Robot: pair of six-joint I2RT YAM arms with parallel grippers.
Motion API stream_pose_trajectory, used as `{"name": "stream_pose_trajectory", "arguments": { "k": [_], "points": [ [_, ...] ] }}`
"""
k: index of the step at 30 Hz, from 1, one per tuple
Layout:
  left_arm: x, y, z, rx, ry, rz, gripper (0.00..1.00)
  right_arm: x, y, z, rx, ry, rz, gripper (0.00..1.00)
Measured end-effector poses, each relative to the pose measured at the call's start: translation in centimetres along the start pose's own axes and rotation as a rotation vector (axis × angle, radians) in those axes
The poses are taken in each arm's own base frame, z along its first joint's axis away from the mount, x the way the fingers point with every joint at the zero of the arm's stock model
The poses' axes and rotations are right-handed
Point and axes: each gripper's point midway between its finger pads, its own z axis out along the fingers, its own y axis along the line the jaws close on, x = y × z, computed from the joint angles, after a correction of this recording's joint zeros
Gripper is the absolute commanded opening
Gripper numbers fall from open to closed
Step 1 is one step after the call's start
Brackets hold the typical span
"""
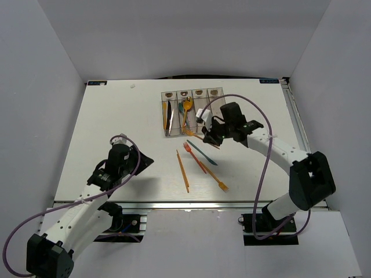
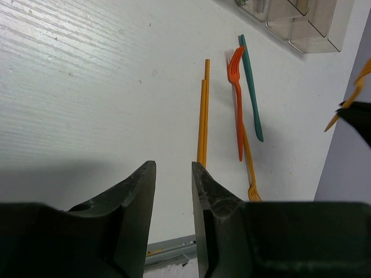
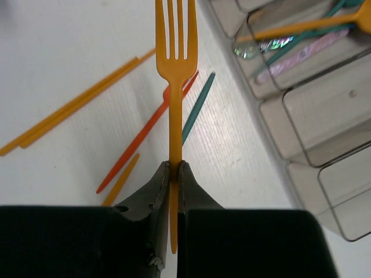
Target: Sort the eating utensils into containers
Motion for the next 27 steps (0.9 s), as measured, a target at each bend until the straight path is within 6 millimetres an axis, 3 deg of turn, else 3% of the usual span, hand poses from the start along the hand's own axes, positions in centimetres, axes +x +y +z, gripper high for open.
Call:
{"name": "stream_pose_trajectory", "arguments": {
  "k": [2,6,12,18,23,27],
  "points": [
    [0.0,-0.1,0.1,0.002,0.004,0.0,0.42,-1.5,-0.3,-0.4,-0.002,-0.038,-0.001,0.0],
    [0.2,0.0,0.3,0.0,0.017,0.0,0.43,-5.3,-4.0,-0.5,0.094,-0.114,0.068,0.0],
    [0.5,-0.3,0.3,0.011,0.032,0.0,0.43,-7.7,-11.4,1.0,0.356,-0.159,0.323,0.0],
    [0.6,-0.5,0.1,0.026,0.038,-0.004,0.44,-6.1,-16.8,3.5,0.517,-0.144,0.488,0.0],
    [0.7,-0.8,0.0,0.038,0.042,-0.004,0.44,-3.4,-18.3,4.7,0.579,-0.091,0.533,0.0],
    [0.7,-0.9,0.0,0.044,0.042,-0.004,0.44,-2.7,-19.2,5.0,0.603,-0.091,0.534,0.01]
  ]
}}
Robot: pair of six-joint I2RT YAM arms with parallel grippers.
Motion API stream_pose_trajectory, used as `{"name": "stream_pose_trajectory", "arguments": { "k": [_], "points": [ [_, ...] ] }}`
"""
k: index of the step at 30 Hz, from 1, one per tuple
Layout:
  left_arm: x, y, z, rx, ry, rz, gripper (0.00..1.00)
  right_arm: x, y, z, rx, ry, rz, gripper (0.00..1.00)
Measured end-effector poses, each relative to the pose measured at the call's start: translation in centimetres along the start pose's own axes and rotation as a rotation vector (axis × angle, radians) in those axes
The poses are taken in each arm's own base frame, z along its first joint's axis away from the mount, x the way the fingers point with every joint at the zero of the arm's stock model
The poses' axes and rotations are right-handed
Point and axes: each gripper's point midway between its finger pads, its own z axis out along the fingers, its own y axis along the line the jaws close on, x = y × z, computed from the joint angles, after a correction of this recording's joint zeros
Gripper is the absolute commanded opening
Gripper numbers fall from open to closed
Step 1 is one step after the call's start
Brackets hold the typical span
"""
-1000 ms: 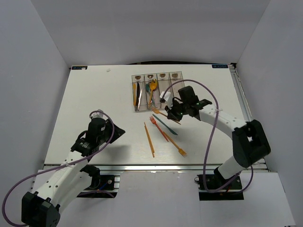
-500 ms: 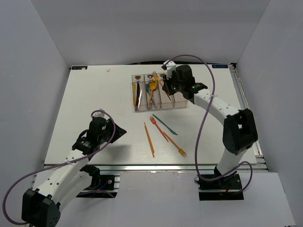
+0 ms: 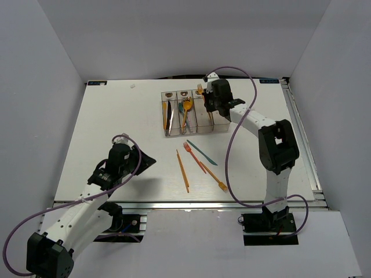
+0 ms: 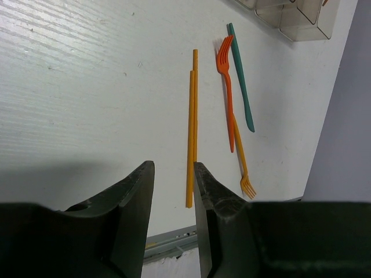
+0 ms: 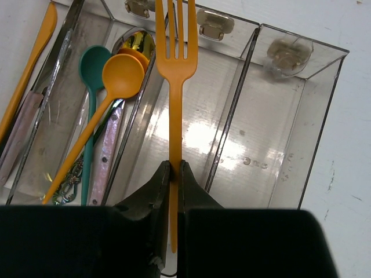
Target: Sort the eating utensils into containers
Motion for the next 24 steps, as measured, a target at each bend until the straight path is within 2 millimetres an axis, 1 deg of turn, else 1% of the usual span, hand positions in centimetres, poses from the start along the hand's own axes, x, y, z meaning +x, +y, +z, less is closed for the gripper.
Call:
{"name": "stream_pose_trajectory", "arguments": {
  "k": [2,6,9,10,13,16,22,24],
  "points": [
    [0.0,-0.1,0.1,0.003,0.0,0.001,0.44,0.2,0.0,0.3,0.001,0.0,0.0,0.06],
    [0.1,0.1,0.4,-0.006,0.01,0.0,0.44,-0.1,-0.1,0.6,-0.003,-0.011,0.001,0.1],
    [0.2,0.2,0.5,-0.01,0.014,-0.001,0.44,-0.2,-0.1,0.6,-0.009,-0.016,0.001,0.16],
    [0.2,0.2,0.5,-0.01,0.015,-0.001,0.44,-0.3,-0.1,0.6,-0.009,-0.018,-0.001,0.19],
    [0.2,0.1,0.5,-0.007,0.014,-0.001,0.44,-0.3,0.0,0.6,-0.013,-0.018,-0.002,0.25],
    [0.2,0.1,0.5,-0.006,0.016,-0.001,0.44,-0.3,0.0,0.6,-0.02,-0.018,-0.003,0.27],
    [0.4,0.1,0.9,-0.008,0.029,-0.001,0.44,-0.3,0.1,0.5,-0.058,-0.019,0.005,0.37],
    [0.4,0.1,1.0,-0.009,0.033,-0.001,0.45,-0.5,0.7,0.1,-0.098,-0.02,0.001,0.45]
  ]
}}
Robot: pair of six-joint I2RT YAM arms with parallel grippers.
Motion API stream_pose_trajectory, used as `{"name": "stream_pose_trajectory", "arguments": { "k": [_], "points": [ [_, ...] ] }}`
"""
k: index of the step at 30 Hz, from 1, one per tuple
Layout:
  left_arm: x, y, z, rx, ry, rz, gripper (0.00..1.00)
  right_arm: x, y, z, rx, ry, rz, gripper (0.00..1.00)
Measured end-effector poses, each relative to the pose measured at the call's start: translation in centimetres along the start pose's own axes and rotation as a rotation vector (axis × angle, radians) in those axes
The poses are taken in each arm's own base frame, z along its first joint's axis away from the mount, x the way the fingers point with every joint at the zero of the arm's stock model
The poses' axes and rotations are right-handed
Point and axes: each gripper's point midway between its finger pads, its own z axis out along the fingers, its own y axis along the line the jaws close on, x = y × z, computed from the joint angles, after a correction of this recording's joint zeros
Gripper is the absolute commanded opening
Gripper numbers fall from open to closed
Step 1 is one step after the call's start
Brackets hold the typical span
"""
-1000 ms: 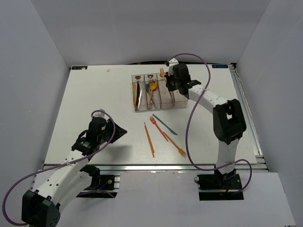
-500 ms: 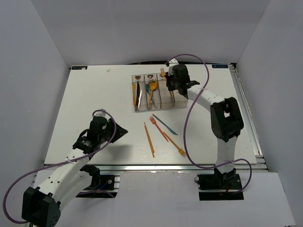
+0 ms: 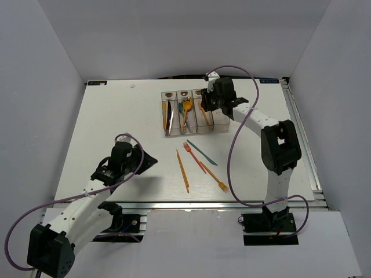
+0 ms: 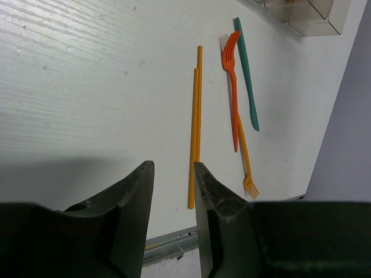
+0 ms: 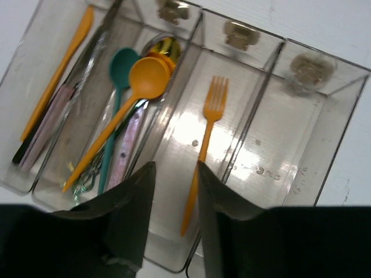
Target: Sort the eating utensils into containers
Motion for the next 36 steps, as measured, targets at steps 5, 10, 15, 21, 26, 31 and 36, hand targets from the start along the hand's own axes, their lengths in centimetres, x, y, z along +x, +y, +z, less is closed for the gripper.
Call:
{"name": "stream_pose_trajectory", "arguments": {
  "k": [5,10,15,21,26,31,36],
  "points": [
    [0.0,-0.1,0.2,0.003,0.002,0.001,0.45,0.3,4.7,-3.8,-0.328,0.048,-0.168,0.88],
    [0.0,-0.1,0.4,0.013,0.0,0.007,0.45,4.0,10.5,-10.1,-0.701,0.124,-0.353,0.89],
    [0.5,-0.2,0.9,0.024,0.028,0.013,0.49,12.3,11.9,-15.8,-0.802,0.245,-0.406,0.89],
    [2.8,-0.8,3.1,-0.011,0.142,0.031,0.51,14.1,9.8,-19.2,-0.657,0.212,-0.483,0.89],
    [5.2,-5.4,5.8,-0.024,0.24,0.101,0.57,9.2,6.5,-18.4,-0.458,0.059,-0.515,0.85],
    [6.3,-9.9,9.2,-0.051,0.264,0.115,0.6,9.4,4.9,-17.8,-0.516,0.081,-0.407,0.68],
    [7.5,-10.6,13.3,-0.206,0.277,0.097,0.61,11.6,5.7,-19.2,-0.58,0.098,-0.351,0.68]
  ]
}}
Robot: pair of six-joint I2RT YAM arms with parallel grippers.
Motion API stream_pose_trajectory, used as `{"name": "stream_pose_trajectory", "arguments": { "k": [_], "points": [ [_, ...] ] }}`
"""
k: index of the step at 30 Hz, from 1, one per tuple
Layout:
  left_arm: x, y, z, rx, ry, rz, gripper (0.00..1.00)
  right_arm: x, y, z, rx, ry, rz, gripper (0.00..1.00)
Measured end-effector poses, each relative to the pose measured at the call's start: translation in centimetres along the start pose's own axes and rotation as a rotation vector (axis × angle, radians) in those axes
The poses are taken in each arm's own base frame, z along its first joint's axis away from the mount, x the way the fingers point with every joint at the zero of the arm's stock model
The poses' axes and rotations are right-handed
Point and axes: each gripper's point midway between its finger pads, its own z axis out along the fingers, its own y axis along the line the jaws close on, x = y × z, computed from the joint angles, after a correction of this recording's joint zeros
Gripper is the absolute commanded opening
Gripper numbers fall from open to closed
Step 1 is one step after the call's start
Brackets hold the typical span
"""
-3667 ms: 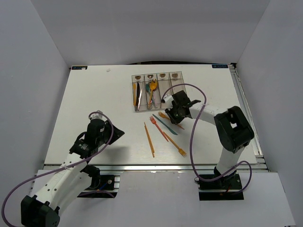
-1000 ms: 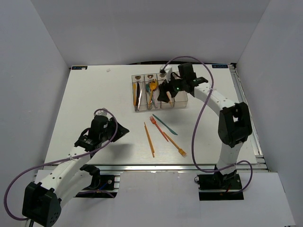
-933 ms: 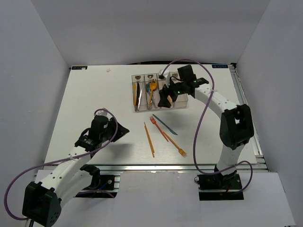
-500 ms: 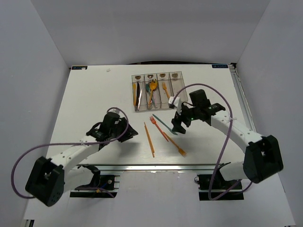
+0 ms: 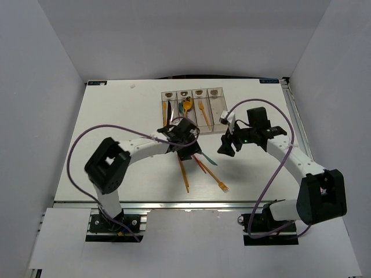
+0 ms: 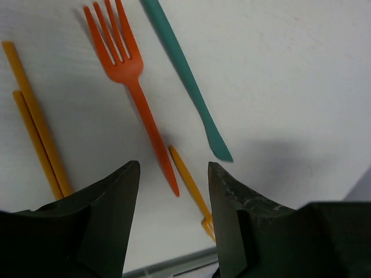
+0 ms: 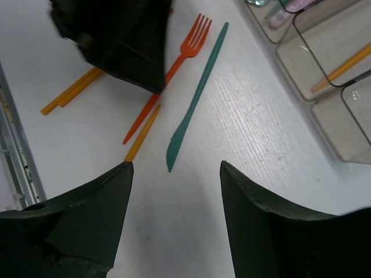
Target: Sort the eating utensils into containers
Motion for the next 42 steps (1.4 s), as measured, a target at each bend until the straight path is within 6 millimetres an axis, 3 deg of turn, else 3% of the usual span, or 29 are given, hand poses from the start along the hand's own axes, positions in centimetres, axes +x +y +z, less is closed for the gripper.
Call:
{"name": "stream_pose_trajectory", "arguments": {
  "k": [6,12,17,26,36,39,42],
  "points": [
    [0.5,1.3,3.9,-0.212,0.023,-0.037,0.59,0.3,1.2,-1.0,-0.01,-0.031,0.018,0.68],
    [-0.3,1.6,4.4,-0.305,0.002,-0.064,0.5,0.5,1.1,-1.5,0.004,-0.043,0.041,0.69],
    [-0.4,2.3,4.4,-0.354,-0.001,-0.063,0.36,0.5,1.0,-1.5,0.008,-0.044,0.052,0.69],
    [-0.2,2.8,4.3,-0.376,0.008,-0.04,0.0,0.5,1.0,-1.5,0.009,-0.046,0.063,0.69],
    [-0.7,3.3,3.0,-0.395,-0.008,0.095,0.0,0.4,1.5,-1.5,-0.024,-0.054,0.042,0.68],
    [-1.5,2.0,1.6,-0.348,-0.02,0.189,0.0,0.5,1.8,-1.5,-0.041,-0.055,0.031,0.68],
    [-3.1,-0.8,0.0,-0.249,-0.067,0.289,0.0,0.5,1.8,-1.6,-0.047,-0.06,0.024,0.68]
  ]
}}
